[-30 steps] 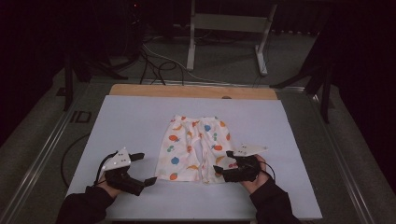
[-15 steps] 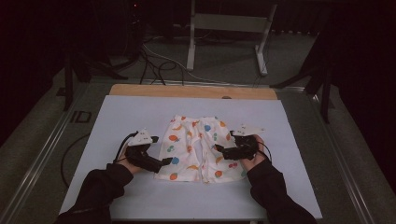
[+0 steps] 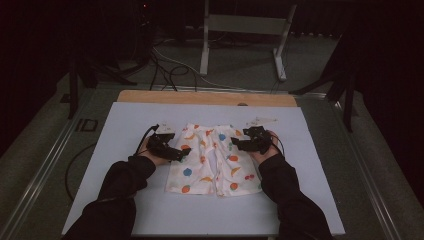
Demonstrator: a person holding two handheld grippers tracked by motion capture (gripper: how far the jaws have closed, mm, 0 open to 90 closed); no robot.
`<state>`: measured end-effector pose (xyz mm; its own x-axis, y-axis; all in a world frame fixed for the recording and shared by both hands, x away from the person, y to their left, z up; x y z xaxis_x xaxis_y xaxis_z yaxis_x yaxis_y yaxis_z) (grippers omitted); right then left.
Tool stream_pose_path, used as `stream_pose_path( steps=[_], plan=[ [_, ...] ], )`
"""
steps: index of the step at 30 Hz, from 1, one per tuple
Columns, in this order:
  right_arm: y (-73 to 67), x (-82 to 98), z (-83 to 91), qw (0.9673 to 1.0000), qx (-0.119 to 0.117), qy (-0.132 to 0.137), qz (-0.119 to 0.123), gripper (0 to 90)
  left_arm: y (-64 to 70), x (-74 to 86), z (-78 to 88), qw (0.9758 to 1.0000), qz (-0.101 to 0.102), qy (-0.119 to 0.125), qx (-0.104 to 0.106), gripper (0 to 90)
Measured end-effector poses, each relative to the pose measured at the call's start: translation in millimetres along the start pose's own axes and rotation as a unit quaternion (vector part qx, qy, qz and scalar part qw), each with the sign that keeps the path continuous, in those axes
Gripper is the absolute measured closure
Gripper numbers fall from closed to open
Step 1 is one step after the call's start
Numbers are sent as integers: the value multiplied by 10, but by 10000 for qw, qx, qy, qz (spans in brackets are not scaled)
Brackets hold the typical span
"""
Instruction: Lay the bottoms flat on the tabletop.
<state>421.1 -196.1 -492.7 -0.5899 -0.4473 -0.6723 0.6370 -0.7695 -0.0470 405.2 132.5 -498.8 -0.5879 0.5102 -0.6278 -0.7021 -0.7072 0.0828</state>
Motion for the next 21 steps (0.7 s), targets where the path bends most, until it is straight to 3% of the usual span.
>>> stream_pose_path(
  steps=[7, 13, 17, 21],
  plan=[
    [231, -79, -272, 9984, 212, -188, -493, 481, -280, -167, -342, 9979, 349, -374, -407, 318],
    [319, -143, -473, 9960, 531, -445, -570, 518, -444, -269, -497, 9948, 731, -384, -603, 417],
    [370, -133, -537, 9949, 502, -558, -671, 555, -505, -330, -545, 9940, 884, -337, -545, 515],
    [382, -114, -572, 9947, 479, -669, -618, 650, -489, -351, -614, 9952, 752, -437, -456, 592]
  ],
)
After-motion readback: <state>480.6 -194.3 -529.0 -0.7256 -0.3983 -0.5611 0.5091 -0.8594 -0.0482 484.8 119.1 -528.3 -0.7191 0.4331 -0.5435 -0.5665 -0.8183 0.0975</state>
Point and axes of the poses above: each handheld gripper's, and its own axes: z roughly backward along the jaws, x roughly out of its underside, y roughly to its right, the point moved 1 cm from there along -z, roughly forward along the jaws, and after that the axes turned 10 degrees about -y, right-handed, at the moved point
